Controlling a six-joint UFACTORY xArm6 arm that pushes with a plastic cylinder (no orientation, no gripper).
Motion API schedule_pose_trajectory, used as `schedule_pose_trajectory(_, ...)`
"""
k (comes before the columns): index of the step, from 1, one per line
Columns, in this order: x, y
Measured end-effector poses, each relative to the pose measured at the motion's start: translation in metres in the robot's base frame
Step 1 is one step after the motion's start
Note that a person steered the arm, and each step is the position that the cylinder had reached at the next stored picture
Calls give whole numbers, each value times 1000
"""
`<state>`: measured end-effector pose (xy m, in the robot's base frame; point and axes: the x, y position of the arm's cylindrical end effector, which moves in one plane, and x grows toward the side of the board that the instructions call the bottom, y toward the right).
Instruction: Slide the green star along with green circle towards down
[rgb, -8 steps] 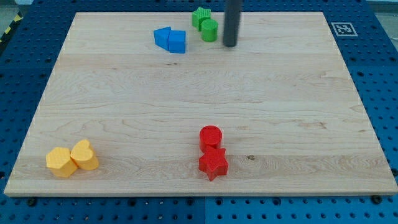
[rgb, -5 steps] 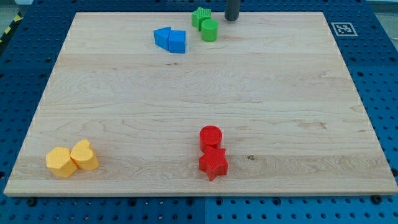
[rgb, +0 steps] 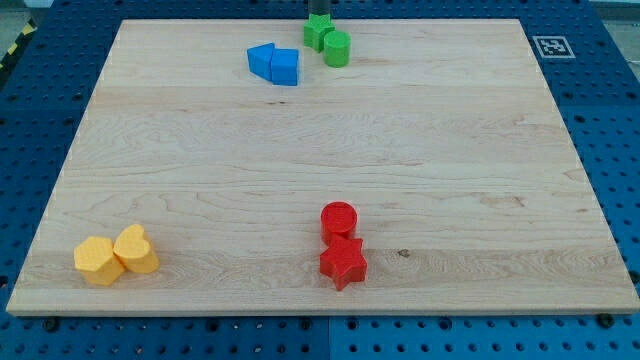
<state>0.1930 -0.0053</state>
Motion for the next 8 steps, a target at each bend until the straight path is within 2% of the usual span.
schedule_pose_trajectory(2, 0, 20)
schedule_pose_trajectory(4, 28, 42)
schedule_pose_trajectory(5, 27, 46)
schedule_pose_trajectory(6, 1, 45)
schedule_pose_trajectory(8, 1, 11)
